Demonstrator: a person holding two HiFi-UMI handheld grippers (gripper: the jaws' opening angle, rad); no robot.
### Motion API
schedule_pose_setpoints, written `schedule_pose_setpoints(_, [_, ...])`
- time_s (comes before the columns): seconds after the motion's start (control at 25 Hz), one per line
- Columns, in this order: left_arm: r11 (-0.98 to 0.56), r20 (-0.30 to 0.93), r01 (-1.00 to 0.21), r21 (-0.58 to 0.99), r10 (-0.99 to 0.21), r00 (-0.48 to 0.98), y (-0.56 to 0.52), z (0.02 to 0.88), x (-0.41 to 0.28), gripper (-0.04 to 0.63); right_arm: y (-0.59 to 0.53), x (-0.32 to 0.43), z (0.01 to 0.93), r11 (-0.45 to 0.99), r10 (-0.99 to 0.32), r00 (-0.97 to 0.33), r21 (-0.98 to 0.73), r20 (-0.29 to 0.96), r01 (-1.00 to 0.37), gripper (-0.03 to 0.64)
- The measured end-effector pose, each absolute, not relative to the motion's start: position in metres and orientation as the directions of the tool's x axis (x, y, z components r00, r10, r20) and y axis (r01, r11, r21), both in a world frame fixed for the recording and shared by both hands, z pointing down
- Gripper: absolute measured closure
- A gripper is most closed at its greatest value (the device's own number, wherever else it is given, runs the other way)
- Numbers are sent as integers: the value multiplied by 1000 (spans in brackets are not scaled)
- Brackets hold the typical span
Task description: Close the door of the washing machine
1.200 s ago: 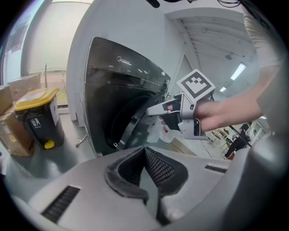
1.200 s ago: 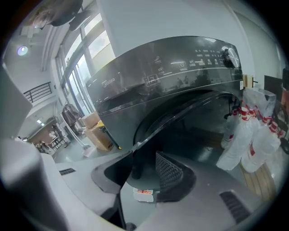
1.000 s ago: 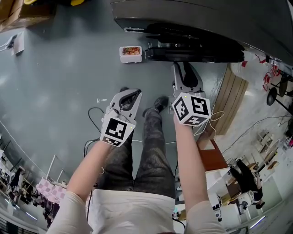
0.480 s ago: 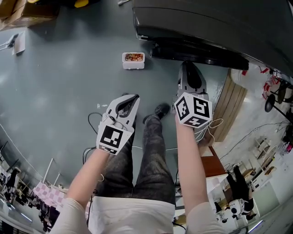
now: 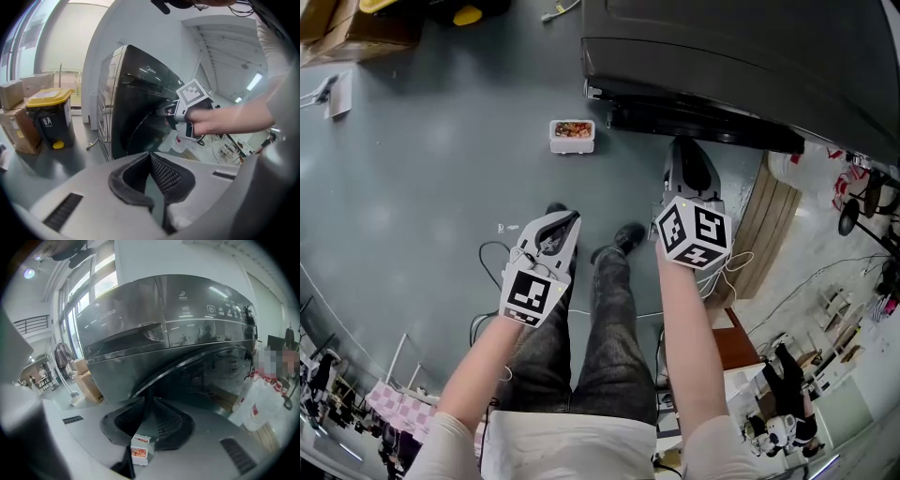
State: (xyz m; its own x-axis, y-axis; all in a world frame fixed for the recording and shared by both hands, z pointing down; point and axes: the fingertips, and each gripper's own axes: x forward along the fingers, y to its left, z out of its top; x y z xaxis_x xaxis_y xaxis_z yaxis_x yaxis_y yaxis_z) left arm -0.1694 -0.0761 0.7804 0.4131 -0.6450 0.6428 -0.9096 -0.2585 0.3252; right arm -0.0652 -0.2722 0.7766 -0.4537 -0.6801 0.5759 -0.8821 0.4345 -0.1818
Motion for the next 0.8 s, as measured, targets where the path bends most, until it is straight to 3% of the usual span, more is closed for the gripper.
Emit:
schedule_pose_setpoints(0.52, [-312,636,-908,280,-648,419,-68,766,-177,586,-274,-66,773,470,-669,-456,-142,587,-871,561])
schedule_pose_setpoints(0.8, [-400,591,-888,227,-668,452,-81,713,-167,587,-255,-58,720,488,-681,-482,-149,551,-860,561])
